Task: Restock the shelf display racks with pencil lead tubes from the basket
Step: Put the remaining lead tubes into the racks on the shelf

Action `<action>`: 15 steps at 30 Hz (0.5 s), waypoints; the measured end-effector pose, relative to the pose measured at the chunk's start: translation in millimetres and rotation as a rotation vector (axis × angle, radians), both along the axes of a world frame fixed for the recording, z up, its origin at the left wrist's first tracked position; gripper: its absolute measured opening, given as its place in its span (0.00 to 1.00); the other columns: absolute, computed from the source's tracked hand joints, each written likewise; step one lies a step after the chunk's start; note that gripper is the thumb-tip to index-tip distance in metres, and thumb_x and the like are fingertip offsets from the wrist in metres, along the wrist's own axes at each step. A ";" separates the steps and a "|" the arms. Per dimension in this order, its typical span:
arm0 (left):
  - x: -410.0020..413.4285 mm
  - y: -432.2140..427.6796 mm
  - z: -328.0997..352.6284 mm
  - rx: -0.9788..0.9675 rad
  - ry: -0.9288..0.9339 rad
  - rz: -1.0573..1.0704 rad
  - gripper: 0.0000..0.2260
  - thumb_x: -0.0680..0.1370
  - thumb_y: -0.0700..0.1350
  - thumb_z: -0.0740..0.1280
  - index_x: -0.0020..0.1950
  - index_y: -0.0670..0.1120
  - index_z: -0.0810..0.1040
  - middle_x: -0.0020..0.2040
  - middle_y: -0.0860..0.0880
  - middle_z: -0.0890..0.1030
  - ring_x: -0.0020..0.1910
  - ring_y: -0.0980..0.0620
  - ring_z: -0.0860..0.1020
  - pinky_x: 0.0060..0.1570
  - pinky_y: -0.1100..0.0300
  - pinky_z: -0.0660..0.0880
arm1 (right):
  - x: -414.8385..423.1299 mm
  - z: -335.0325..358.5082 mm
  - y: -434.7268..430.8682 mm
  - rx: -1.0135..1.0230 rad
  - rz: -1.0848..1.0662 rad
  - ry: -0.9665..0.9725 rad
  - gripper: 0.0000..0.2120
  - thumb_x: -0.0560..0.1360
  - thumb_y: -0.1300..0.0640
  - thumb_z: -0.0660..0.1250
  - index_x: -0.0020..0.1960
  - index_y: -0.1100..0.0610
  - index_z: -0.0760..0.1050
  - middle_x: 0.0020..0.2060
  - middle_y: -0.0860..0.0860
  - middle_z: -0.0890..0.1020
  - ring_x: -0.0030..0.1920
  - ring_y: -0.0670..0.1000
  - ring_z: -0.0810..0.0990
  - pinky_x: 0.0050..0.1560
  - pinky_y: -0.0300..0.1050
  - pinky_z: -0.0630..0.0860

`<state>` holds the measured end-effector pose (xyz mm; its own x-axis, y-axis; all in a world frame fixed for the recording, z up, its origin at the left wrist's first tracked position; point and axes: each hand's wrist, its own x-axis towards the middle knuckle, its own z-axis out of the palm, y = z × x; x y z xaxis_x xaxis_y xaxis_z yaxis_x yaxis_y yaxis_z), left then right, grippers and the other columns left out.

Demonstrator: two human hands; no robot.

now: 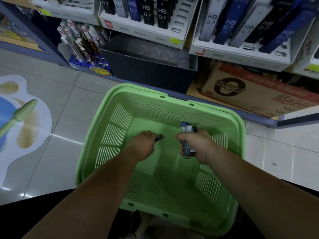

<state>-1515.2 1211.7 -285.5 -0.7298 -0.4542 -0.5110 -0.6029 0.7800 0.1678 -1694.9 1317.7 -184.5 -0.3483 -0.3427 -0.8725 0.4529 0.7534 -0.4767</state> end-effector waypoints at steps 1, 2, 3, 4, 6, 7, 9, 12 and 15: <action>-0.6 0.9 -0.3 -0.013 -0.014 -0.004 0.17 0.82 0.46 0.60 0.71 0.43 0.69 0.64 0.42 0.76 0.60 0.44 0.75 0.54 0.49 0.75 | -1.2 1.2 -0.7 0.006 0.014 0.003 0.10 0.73 0.65 0.75 0.51 0.62 0.77 0.35 0.57 0.80 0.29 0.55 0.79 0.34 0.49 0.82; -0.8 0.7 0.0 -0.018 -0.030 -0.003 0.18 0.82 0.44 0.60 0.72 0.43 0.68 0.65 0.42 0.75 0.61 0.43 0.75 0.55 0.49 0.76 | -1.8 2.9 -1.6 0.009 0.032 0.003 0.08 0.73 0.66 0.74 0.49 0.62 0.77 0.34 0.57 0.79 0.28 0.55 0.79 0.33 0.48 0.81; 0.2 0.3 0.1 -0.009 -0.046 0.010 0.18 0.82 0.43 0.60 0.72 0.43 0.67 0.65 0.42 0.75 0.62 0.43 0.75 0.55 0.49 0.75 | -1.8 4.9 -2.3 0.010 0.053 0.001 0.06 0.73 0.67 0.73 0.46 0.62 0.77 0.33 0.57 0.78 0.27 0.54 0.78 0.32 0.47 0.80; 1.8 -0.7 0.8 0.011 -0.056 0.027 0.19 0.82 0.42 0.61 0.73 0.43 0.66 0.66 0.42 0.75 0.62 0.43 0.75 0.56 0.49 0.75 | -1.0 8.3 -3.5 0.009 0.072 -0.002 0.06 0.72 0.67 0.73 0.45 0.62 0.77 0.32 0.57 0.78 0.26 0.54 0.77 0.31 0.46 0.79; 3.3 -4.6 3.1 0.076 -0.059 0.070 0.20 0.80 0.38 0.63 0.72 0.42 0.67 0.65 0.41 0.75 0.60 0.42 0.77 0.56 0.49 0.75 | 0.6 17.3 -5.3 0.002 0.100 0.000 0.06 0.72 0.67 0.73 0.44 0.61 0.77 0.30 0.56 0.77 0.25 0.54 0.76 0.31 0.45 0.77; 2.7 -6.0 6.9 0.128 -0.055 0.114 0.20 0.79 0.37 0.64 0.71 0.42 0.67 0.64 0.40 0.76 0.58 0.41 0.78 0.55 0.50 0.75 | 0.9 21.4 -5.8 -0.002 0.111 -0.002 0.08 0.72 0.66 0.75 0.45 0.62 0.77 0.30 0.55 0.78 0.26 0.54 0.77 0.31 0.45 0.78; -2.0 -8.1 20.1 0.240 -0.031 0.223 0.16 0.80 0.37 0.63 0.68 0.40 0.69 0.62 0.39 0.77 0.55 0.39 0.79 0.51 0.51 0.75 | -1.6 31.0 -6.2 -0.013 0.148 -0.012 0.16 0.69 0.58 0.81 0.49 0.62 0.78 0.34 0.55 0.80 0.28 0.53 0.78 0.32 0.45 0.79; -11.7 -11.9 57.4 0.430 0.046 0.369 0.09 0.84 0.42 0.61 0.63 0.41 0.75 0.51 0.42 0.81 0.43 0.44 0.80 0.40 0.56 0.74 | -2.9 47.6 -5.5 -0.017 0.234 -0.041 0.21 0.67 0.51 0.83 0.51 0.60 0.77 0.38 0.54 0.80 0.30 0.52 0.79 0.33 0.44 0.79; -16.4 -21.1 115.1 0.539 0.108 0.386 0.09 0.85 0.45 0.62 0.62 0.47 0.80 0.42 0.47 0.80 0.34 0.52 0.77 0.33 0.60 0.74 | 4.2 71.5 -6.6 -0.060 0.236 0.040 0.13 0.73 0.60 0.78 0.52 0.60 0.76 0.39 0.56 0.81 0.31 0.52 0.80 0.33 0.45 0.80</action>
